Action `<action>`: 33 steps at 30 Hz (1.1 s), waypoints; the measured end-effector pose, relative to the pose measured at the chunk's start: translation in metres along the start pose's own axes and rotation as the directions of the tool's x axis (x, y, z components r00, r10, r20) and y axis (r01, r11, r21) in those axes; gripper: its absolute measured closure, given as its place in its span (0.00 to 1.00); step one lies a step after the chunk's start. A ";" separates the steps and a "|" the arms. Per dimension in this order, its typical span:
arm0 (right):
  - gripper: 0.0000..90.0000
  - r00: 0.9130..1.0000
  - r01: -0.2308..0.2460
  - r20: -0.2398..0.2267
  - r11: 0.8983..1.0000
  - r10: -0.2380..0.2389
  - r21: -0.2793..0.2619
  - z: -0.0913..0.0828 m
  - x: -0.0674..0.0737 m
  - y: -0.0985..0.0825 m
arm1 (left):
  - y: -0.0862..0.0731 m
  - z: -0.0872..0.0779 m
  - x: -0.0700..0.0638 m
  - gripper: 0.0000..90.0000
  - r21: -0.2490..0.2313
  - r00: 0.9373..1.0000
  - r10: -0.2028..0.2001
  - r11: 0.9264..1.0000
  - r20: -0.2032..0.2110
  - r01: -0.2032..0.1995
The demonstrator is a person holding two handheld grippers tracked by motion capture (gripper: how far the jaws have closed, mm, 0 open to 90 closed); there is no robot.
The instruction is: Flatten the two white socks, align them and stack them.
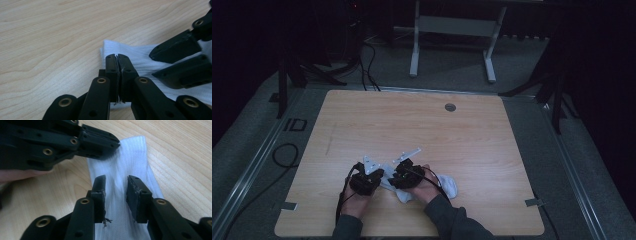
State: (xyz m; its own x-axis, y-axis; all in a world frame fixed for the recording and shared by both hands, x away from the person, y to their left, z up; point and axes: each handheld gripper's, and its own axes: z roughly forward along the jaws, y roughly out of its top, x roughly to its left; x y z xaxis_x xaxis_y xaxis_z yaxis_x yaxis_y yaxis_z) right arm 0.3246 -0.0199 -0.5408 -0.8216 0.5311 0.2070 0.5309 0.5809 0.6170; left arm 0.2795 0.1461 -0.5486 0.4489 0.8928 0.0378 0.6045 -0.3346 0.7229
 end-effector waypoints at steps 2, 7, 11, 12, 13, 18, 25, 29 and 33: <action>0.73 1.000 0.000 -0.004 1.000 0.000 -0.003 -0.002 0.001 0.000 | 0.000 0.001 -0.001 0.97 0.007 1.000 0.001 1.000 -0.002 -0.001; 0.71 0.999 0.036 0.011 0.999 -0.036 -0.005 -0.013 0.003 -0.001 | 0.000 0.002 0.000 0.97 0.023 1.000 -0.008 1.000 0.006 0.008; 0.70 0.998 0.056 0.028 0.998 -0.056 -0.009 -0.027 0.001 -0.005 | -0.001 0.002 0.001 0.98 0.025 1.000 -0.011 1.000 0.007 0.011; 0.70 0.997 0.066 0.033 0.998 -0.065 -0.010 -0.030 0.000 -0.006 | -0.001 0.002 0.000 0.98 0.025 1.000 -0.012 1.000 0.005 0.012; 0.70 0.997 0.069 0.038 0.998 -0.069 -0.013 -0.036 -0.001 -0.008 | -0.001 0.002 0.000 0.98 0.026 1.000 -0.012 1.000 0.004 0.012; 0.70 0.996 0.066 0.058 0.998 -0.065 -0.025 -0.053 -0.008 -0.017 | 0.000 0.002 -0.001 0.99 0.030 1.000 -0.003 1.000 -0.002 0.003; 0.72 0.996 0.039 0.084 0.998 -0.035 -0.042 -0.077 -0.024 -0.030 | -0.001 0.003 -0.002 0.99 0.030 1.000 -0.008 1.000 -0.004 0.008; 0.72 0.992 0.045 0.120 0.998 -0.041 -0.038 -0.088 -0.031 -0.036 | -0.001 0.002 -0.001 0.99 0.032 1.000 -0.006 0.999 -0.005 0.006; 0.76 0.988 0.020 0.153 0.998 -0.012 -0.054 -0.104 -0.041 -0.045 | -0.001 0.003 -0.001 0.99 0.031 1.000 -0.009 0.999 -0.004 0.009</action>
State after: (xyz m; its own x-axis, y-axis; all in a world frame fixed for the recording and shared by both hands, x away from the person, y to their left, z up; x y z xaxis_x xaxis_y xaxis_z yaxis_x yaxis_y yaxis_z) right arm 0.3132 -0.1318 -0.4978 -0.7866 0.6121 0.0813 0.5019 0.5572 0.6615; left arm 0.2802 0.1443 -0.5508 0.4406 0.8971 0.0339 0.6288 -0.3353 0.7015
